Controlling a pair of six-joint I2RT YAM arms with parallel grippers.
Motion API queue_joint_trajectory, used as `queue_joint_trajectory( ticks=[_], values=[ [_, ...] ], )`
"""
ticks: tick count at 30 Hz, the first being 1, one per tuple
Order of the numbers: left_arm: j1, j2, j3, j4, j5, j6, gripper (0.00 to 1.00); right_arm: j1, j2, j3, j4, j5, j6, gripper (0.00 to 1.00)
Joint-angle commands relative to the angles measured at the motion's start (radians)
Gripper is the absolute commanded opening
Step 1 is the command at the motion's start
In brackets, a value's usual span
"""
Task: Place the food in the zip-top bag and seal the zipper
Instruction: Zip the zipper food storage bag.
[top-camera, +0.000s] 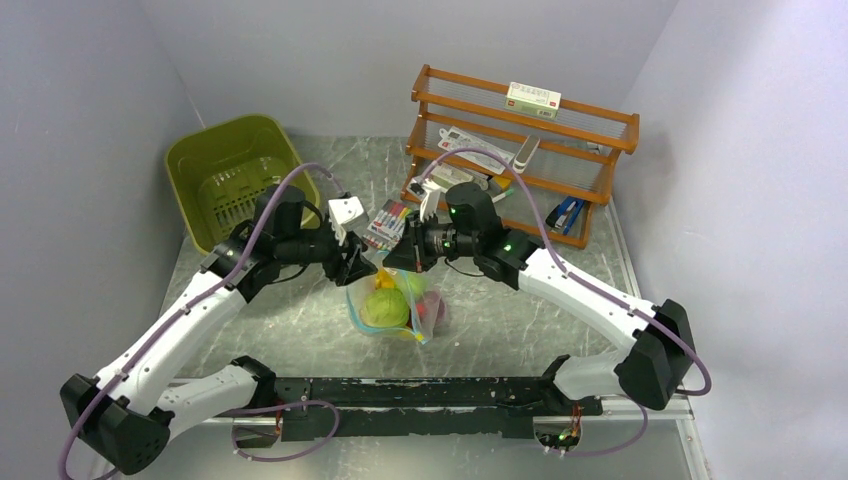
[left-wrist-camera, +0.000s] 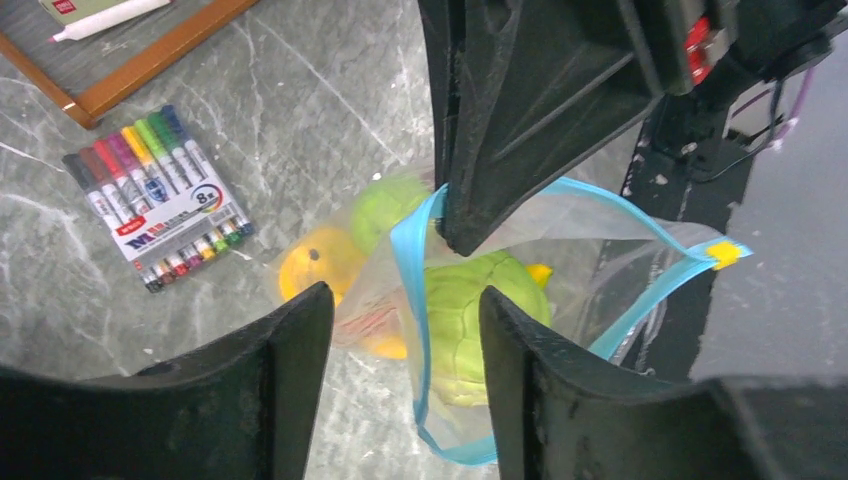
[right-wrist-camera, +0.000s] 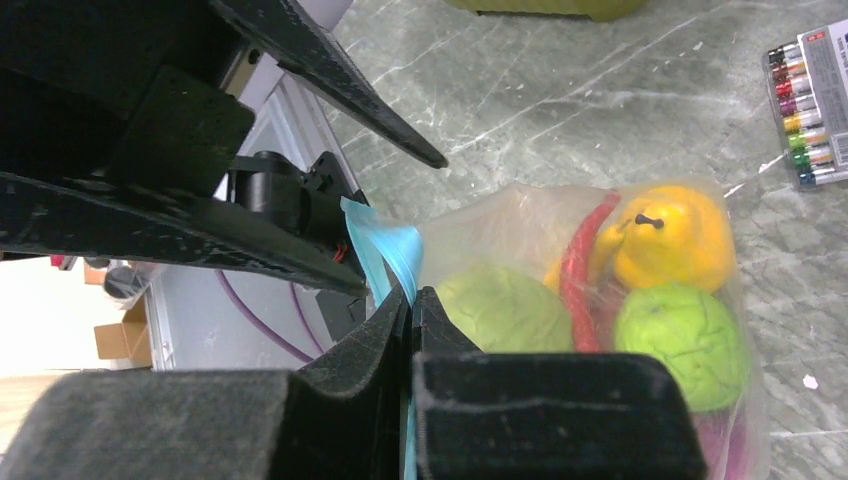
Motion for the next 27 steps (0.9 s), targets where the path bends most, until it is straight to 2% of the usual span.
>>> queue_joint_trajectory(
  ticks=[1, 3, 6, 9, 11, 13, 14, 15, 19, 20, 24, 27],
  values=[
    [-0.007, 0.016, -0.002, 0.004, -0.036, 0.075, 0.49, -0.002, 0.009, 0.031, 0.026, -0.019, -0.025, 0.00],
    [-0.007, 0.013, -0.014, 0.023, -0.042, 0.087, 0.46, -0.002, 0.006, 0.027, 0.025, -0.012, -0.030, 0.00],
    [-0.007, 0.006, -0.041, 0.051, -0.005, 0.104, 0.46, -0.002, 0.001, 0.022, 0.018, -0.006, -0.031, 0.00],
    [-0.007, 0.009, -0.073, 0.063, -0.012, 0.128, 0.39, -0.002, 0.000, 0.022, 0.010, -0.003, -0.032, 0.00],
    [-0.007, 0.013, -0.098, 0.076, -0.009, 0.144, 0.30, -0.002, 0.001, 0.022, 0.006, 0.000, -0.032, 0.00],
    [-0.007, 0.019, -0.102, 0.074, -0.009, 0.154, 0.14, -0.003, -0.001, 0.022, 0.004, 0.000, -0.036, 0.00],
    [-0.007, 0.021, -0.099, 0.072, -0.022, 0.143, 0.08, -0.002, -0.005, 0.020, 0.000, 0.002, -0.039, 0.03],
    [-0.007, 0.022, -0.096, 0.075, -0.041, 0.125, 0.07, -0.002, -0.011, 0.011, 0.002, 0.009, -0.042, 0.07],
    [-0.007, 0.032, -0.096, 0.107, -0.108, 0.033, 0.07, 0.007, -0.099, -0.110, 0.080, 0.072, -0.063, 0.39],
    [-0.007, 0.032, -0.099, 0.116, -0.115, 0.013, 0.07, 0.015, -0.136, -0.157, 0.124, 0.100, -0.079, 0.44],
    [-0.007, 0.023, -0.119, 0.145, -0.127, -0.048, 0.07, 0.074, -0.315, -0.321, 0.283, 0.205, -0.176, 0.47],
    [-0.007, 0.020, -0.116, 0.141, -0.147, -0.066, 0.07, 0.155, -0.429, -0.405, 0.345, 0.256, -0.308, 0.48]
  ],
)
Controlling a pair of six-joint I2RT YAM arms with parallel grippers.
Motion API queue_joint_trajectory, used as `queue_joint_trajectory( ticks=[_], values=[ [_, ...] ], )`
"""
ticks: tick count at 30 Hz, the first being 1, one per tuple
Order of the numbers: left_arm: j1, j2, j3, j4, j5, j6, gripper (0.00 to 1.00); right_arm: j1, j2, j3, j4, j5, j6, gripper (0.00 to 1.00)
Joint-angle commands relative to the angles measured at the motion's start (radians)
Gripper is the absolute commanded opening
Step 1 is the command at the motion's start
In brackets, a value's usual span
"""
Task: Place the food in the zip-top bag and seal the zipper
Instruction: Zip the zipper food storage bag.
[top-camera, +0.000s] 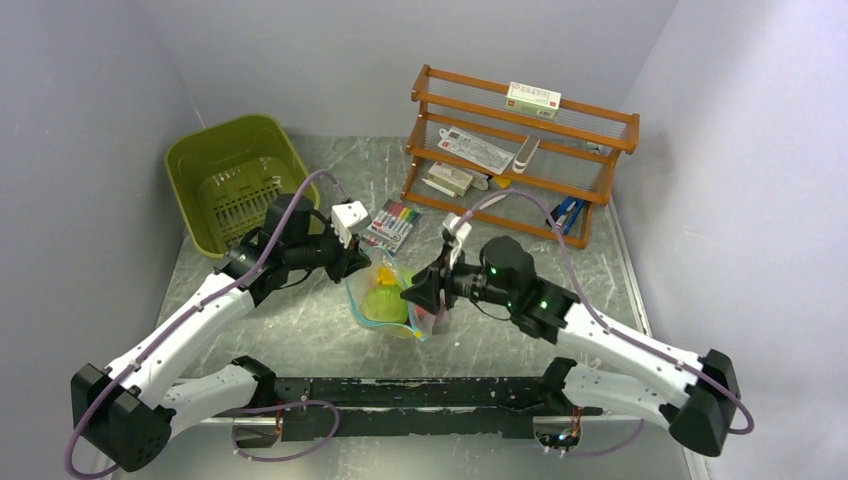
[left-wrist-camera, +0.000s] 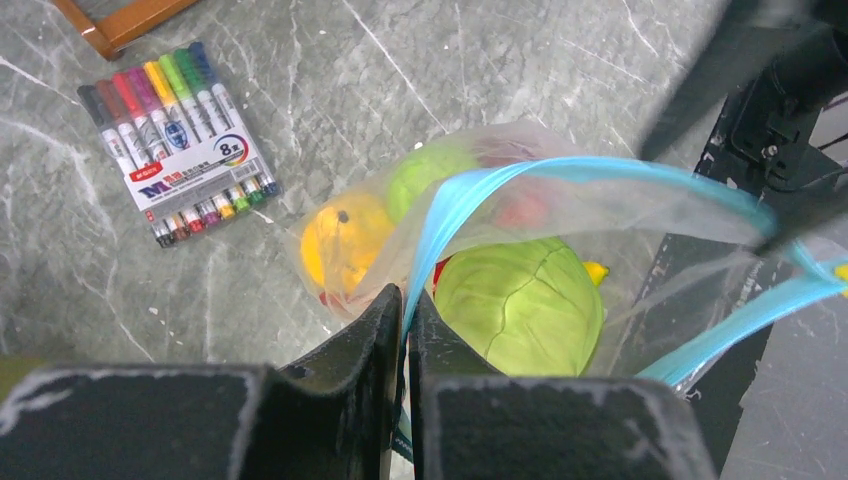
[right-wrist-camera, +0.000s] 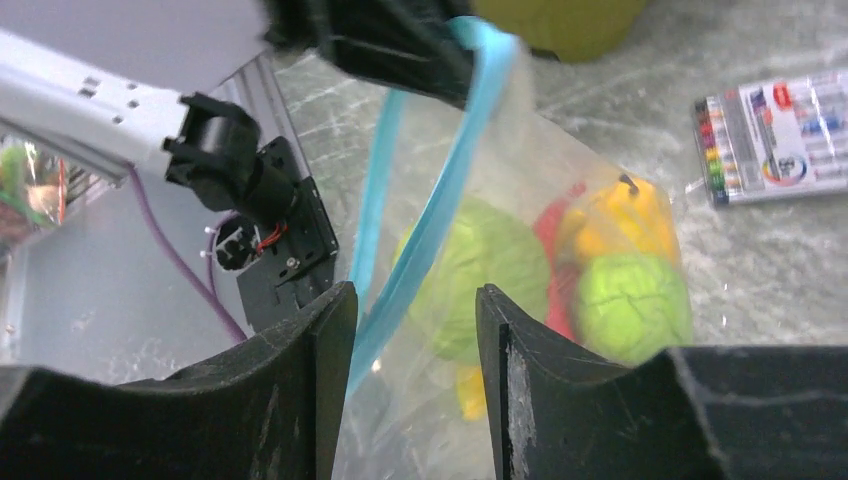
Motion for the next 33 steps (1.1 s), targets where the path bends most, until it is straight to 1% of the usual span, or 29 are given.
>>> queue_joint_trajectory(
  ticks=[1, 4, 7, 9, 12, 15, 17, 20, 25, 27, 31, 33],
  values=[
    [-0.007, -0.012, -0.005, 0.050, -0.051, -0.061, 0.07, 0.112, -0.160, -0.084, 0.167, 0.124, -0.217, 0.49],
    [-0.007, -0.010, 0.002, 0.044, -0.062, -0.062, 0.07, 0.211, -0.209, -0.141, 0.182, 0.200, -0.285, 0.49],
    [-0.007, -0.006, 0.001, 0.041, -0.085, -0.060, 0.07, 0.280, -0.215, -0.222, 0.303, 0.203, -0.316, 0.49],
    [-0.006, 0.000, 0.009, 0.040, -0.095, -0.061, 0.07, 0.336, -0.201, -0.246, 0.345, 0.219, -0.383, 0.50],
    [-0.006, 0.018, 0.035, 0.024, -0.102, -0.059, 0.07, 0.422, -0.168, -0.221, 0.291, 0.313, -0.486, 0.52],
    [-0.006, 0.031, 0.037, 0.028, -0.109, -0.072, 0.07, 0.473, -0.157, -0.216, 0.241, 0.350, -0.569, 0.54],
    [-0.005, 0.029, 0.022, 0.049, -0.098, -0.081, 0.07, 0.496, -0.158, -0.215, 0.212, 0.380, -0.601, 0.55],
    [-0.005, 0.021, 0.003, 0.069, -0.089, -0.096, 0.07, 0.521, -0.167, -0.216, 0.157, 0.473, -0.623, 0.56],
    [-0.006, 0.012, -0.014, 0.070, -0.091, -0.105, 0.07, 0.557, -0.171, -0.256, 0.145, 0.592, -0.663, 0.61],
    [-0.006, 0.009, -0.017, 0.071, -0.097, -0.104, 0.07, 0.564, -0.169, -0.268, 0.163, 0.627, -0.677, 0.61],
    [-0.006, 0.010, -0.015, 0.061, -0.105, -0.099, 0.07, 0.566, -0.182, -0.298, 0.215, 0.648, -0.702, 0.59],
    [-0.005, 0.011, -0.015, 0.060, -0.111, -0.098, 0.07, 0.565, -0.191, -0.316, 0.232, 0.650, -0.706, 0.55]
  ],
)
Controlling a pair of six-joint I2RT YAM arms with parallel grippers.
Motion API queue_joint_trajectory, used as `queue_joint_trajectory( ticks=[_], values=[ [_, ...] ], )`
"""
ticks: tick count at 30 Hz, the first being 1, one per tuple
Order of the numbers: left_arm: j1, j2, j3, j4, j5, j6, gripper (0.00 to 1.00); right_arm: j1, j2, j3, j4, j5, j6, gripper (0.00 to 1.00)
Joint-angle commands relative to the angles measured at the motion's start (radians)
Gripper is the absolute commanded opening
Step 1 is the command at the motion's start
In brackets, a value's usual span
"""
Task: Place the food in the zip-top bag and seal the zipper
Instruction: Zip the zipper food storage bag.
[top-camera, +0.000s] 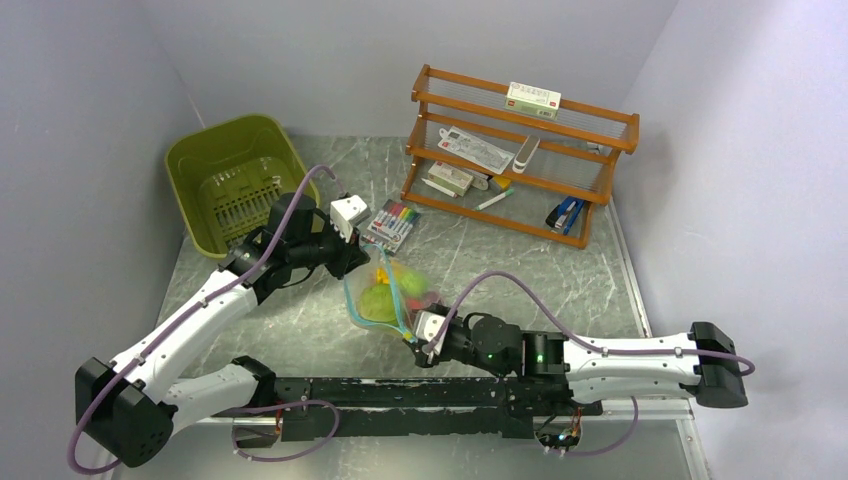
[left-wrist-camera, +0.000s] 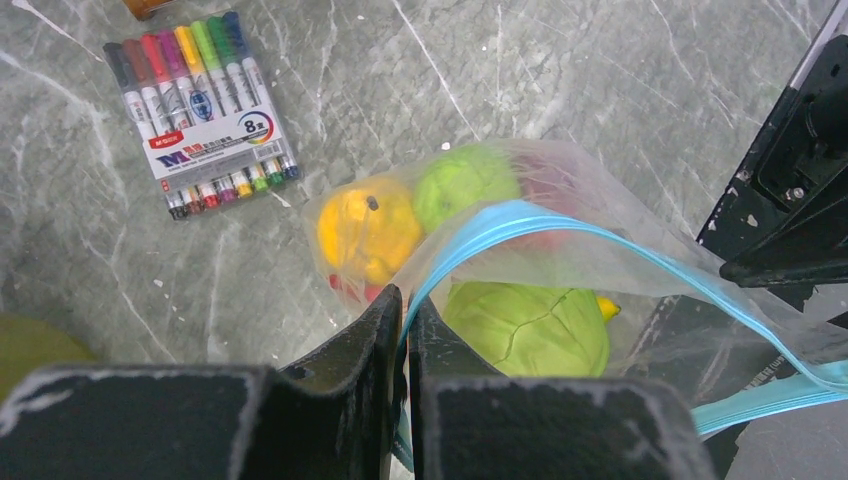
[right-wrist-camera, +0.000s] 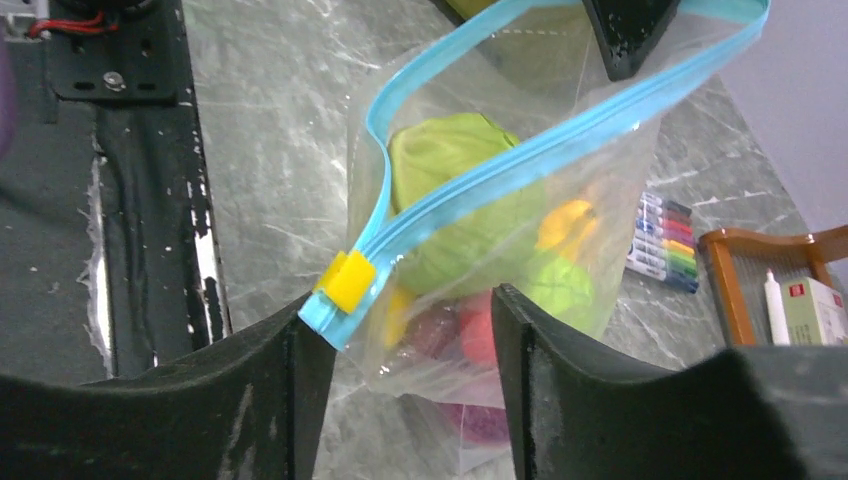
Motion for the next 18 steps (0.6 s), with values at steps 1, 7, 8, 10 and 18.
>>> queue_joint_trajectory(
  ticks=[1, 7, 8, 10, 18],
  values=[
    [-0.005, -0.014, -0.006, 0.027, -0.027, -0.005, 0.07, 0.006, -0.034, -0.038, 0.068, 0.049, -0.037, 0.53],
    [-0.004, -0.012, 0.005, 0.004, -0.059, -0.009, 0.07, 0.007, -0.069, -0.076, 0.132, 0.038, -0.030, 0.30],
    [-0.004, -0.012, 0.008, -0.005, -0.067, -0.013, 0.07, 0.007, -0.072, -0.080, 0.148, 0.041, -0.032, 0.25],
    [-0.004, -0.015, 0.019, -0.022, -0.086, -0.025, 0.07, 0.006, -0.084, -0.092, 0.188, 0.044, -0.036, 0.12],
    [0.015, -0.056, 0.132, -0.212, -0.255, -0.113, 0.07, 0.007, -0.218, -0.115, 0.273, 0.040, -0.009, 0.00]
  ],
)
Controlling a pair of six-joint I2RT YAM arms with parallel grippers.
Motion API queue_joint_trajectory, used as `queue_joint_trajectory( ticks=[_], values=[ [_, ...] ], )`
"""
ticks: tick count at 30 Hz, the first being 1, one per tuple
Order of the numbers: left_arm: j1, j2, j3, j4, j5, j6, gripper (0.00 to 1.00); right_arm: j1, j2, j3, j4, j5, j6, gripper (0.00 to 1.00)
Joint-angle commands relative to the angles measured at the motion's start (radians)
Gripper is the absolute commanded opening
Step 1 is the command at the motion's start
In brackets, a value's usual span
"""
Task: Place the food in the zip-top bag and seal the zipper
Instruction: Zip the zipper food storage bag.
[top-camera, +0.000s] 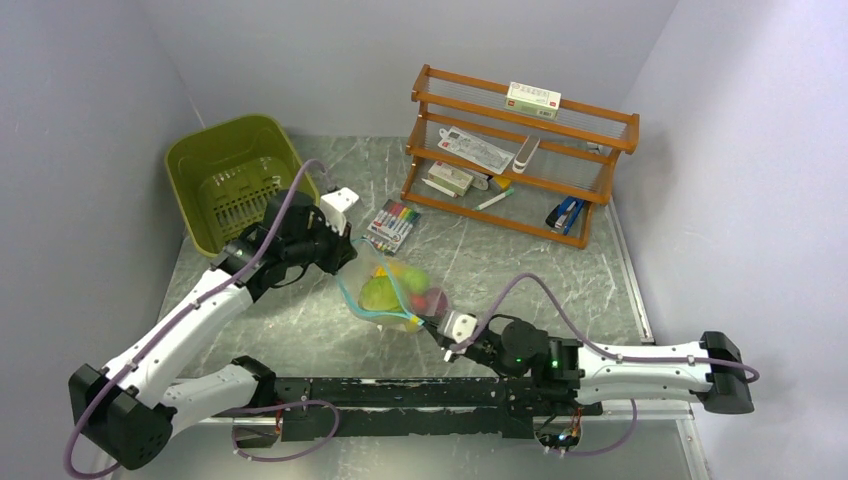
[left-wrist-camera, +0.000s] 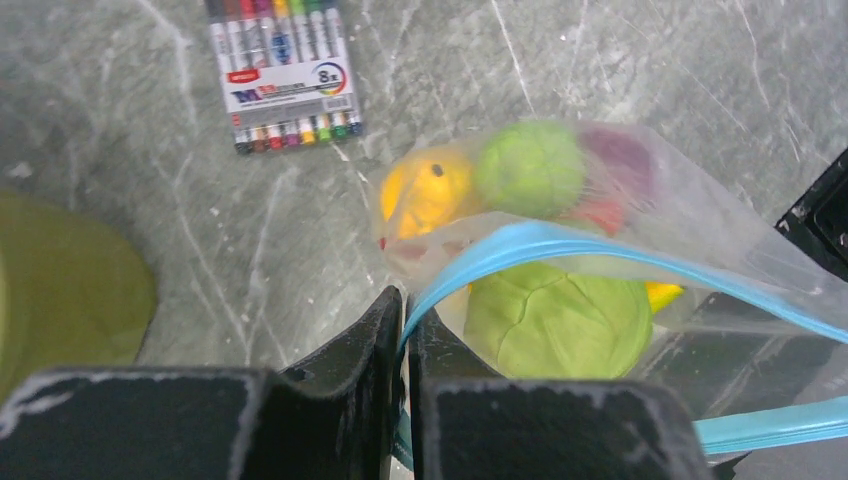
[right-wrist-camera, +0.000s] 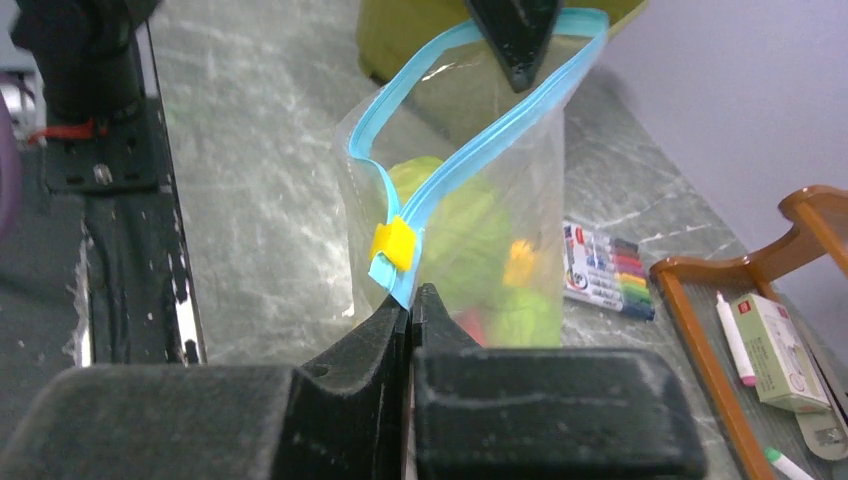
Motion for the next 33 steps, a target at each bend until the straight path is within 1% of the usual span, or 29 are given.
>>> queue_joint_trajectory(
  ticks=[1, 3, 5, 6, 8, 9, 10, 11, 14, 17, 20, 21, 24, 26, 29, 31, 33],
  values=[
    [0.014, -0.063, 0.105, -0.145, -0.123, -0.050, 0.07, 0.005, -0.103, 0.003, 0.110, -0.003, 0.035, 0.00],
    [0.015, -0.098, 0.128, -0.172, -0.115, -0.037, 0.07, 0.005, -0.132, 0.003, 0.092, 0.005, 0.058, 0.00],
    [0.015, -0.138, 0.142, -0.171, -0.050, -0.005, 0.07, 0.005, -0.144, 0.011, 0.062, 0.003, 0.087, 0.00],
    [0.015, -0.158, 0.147, -0.161, -0.008, 0.020, 0.09, 0.006, -0.144, 0.019, 0.041, -0.006, 0.102, 0.00],
    [0.015, -0.202, 0.155, -0.141, 0.080, 0.087, 0.23, 0.005, -0.132, 0.035, 0.006, -0.029, 0.130, 0.00],
    [0.015, -0.227, 0.152, -0.124, 0.113, 0.125, 0.34, 0.004, -0.123, 0.039, -0.001, -0.035, 0.142, 0.00],
    [0.015, -0.256, 0.146, -0.111, 0.155, 0.168, 0.43, 0.004, -0.114, 0.041, -0.002, -0.036, 0.155, 0.00],
    [0.015, -0.279, 0.140, -0.102, 0.204, 0.222, 0.50, 0.004, -0.105, 0.039, 0.001, -0.033, 0.165, 0.00],
    [0.015, -0.343, 0.121, -0.102, 0.335, 0.424, 0.62, 0.002, -0.093, 0.051, 0.002, -0.002, 0.211, 0.00],
    [0.015, -0.352, 0.128, -0.100, 0.489, 0.545, 0.71, -0.012, -0.075, 0.097, -0.023, -0.021, 0.234, 0.00],
    [0.015, -0.326, 0.123, -0.062, 0.662, 0.587, 0.74, -0.044, -0.035, 0.174, -0.091, -0.054, 0.271, 0.00],
    [0.015, -0.311, 0.118, -0.051, 0.698, 0.586, 0.75, -0.056, -0.020, 0.193, -0.109, -0.062, 0.286, 0.00],
    [0.015, -0.278, 0.104, -0.027, 0.710, 0.556, 0.75, -0.085, 0.013, 0.233, -0.127, -0.084, 0.336, 0.00],
    [0.015, -0.263, 0.104, -0.030, 0.724, 0.562, 0.74, -0.104, 0.031, 0.252, -0.127, -0.111, 0.368, 0.00],
    [0.015, -0.252, 0.094, 0.007, 0.801, 0.555, 0.73, -0.139, 0.066, 0.276, -0.131, -0.159, 0.419, 0.00],
    [0.015, -0.239, 0.081, 0.052, 0.850, 0.519, 0.73, -0.174, 0.099, 0.298, -0.144, -0.198, 0.460, 0.00],
    [0.015, -0.227, 0.064, 0.082, 0.877, 0.509, 0.72, -0.206, 0.137, 0.327, -0.161, -0.239, 0.499, 0.00]
  ],
)
